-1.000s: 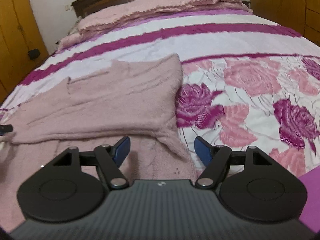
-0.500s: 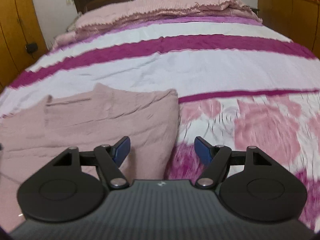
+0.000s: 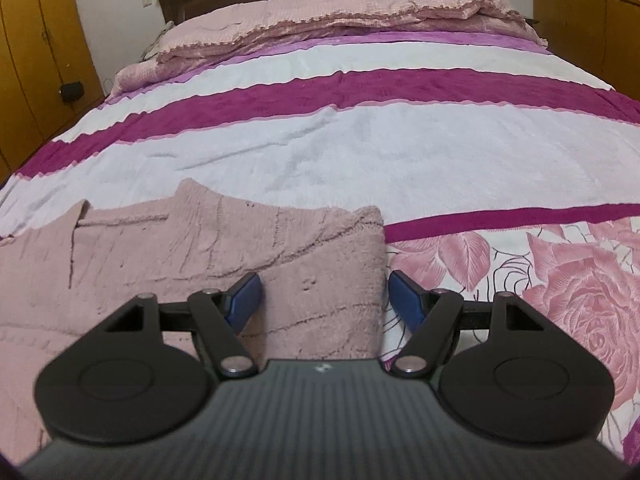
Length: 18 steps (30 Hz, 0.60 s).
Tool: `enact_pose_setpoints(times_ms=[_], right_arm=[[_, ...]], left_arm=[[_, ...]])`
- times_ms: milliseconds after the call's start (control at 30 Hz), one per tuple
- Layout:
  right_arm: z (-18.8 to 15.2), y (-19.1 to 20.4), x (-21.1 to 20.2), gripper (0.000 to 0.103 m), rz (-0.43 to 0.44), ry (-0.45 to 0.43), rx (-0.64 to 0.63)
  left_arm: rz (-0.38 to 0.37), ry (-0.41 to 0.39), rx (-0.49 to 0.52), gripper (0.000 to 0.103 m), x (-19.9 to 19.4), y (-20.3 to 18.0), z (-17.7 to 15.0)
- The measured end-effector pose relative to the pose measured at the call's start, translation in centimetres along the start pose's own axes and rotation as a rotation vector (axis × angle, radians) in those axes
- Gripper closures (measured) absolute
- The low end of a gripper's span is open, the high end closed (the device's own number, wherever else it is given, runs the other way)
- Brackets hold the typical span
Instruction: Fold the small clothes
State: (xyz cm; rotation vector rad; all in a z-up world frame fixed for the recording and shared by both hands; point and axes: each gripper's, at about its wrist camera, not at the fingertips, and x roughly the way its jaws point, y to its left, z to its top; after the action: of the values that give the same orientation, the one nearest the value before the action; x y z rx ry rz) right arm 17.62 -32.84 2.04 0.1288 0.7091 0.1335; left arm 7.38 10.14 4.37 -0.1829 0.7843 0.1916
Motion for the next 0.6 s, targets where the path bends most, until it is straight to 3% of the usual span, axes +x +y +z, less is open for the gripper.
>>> enact_pose_setpoints(times_ms=[133,167,200,233,267,367,467,533,600], right_arm=[[-0.7,0.8,0.2,0.029,-0.029,-0.028,-0.043],[-0.8,0.9,0.1,0.032,-0.032,-0.037,-0.049],[-0.9,1.0,-0.1,0.043,-0.025,-0.058,-0.056],[-0.9,1.2,-0.4,0.078,-0.019,-0.078,-0.067],[-0.9,1.4,-0.8,0.085,-0.035,-0.106,-0.076],[-1.0,1.5,-2.2,0.086,-0.081,-0.209,-0.084],[-1.1,1.3,-2.3,0.091,-0.152,-0.248,-0.065],[-1.0,0.7,-1.3,0.091,-0.175,-0.217,-0.04],[-0.9,-0.2,-0.4,0.091,-0.167,-0.17,0.002]], left_arm=[[-0.001,-0.003,0.009,0.059,0.0,-0.3,0.0],[-0.009,-0.017,0.027,0.076,-0.3,-0.5,-0.2],[-0.02,-0.032,0.046,0.09,-0.6,-0.8,-0.3],[-0.033,-0.042,0.057,0.09,-1.0,-1.1,-0.4],[-0.032,-0.066,0.068,0.091,-1.4,-1.4,-0.4],[-0.008,-0.154,0.095,0.092,-2.8,-2.2,0.2],[-0.006,-0.214,0.102,0.092,-3.1,-2.6,1.5],[-0.003,-0.201,0.113,0.092,-2.0,-2.8,2.1],[-0.015,-0.131,0.106,0.091,0.2,-2.7,2.4]])
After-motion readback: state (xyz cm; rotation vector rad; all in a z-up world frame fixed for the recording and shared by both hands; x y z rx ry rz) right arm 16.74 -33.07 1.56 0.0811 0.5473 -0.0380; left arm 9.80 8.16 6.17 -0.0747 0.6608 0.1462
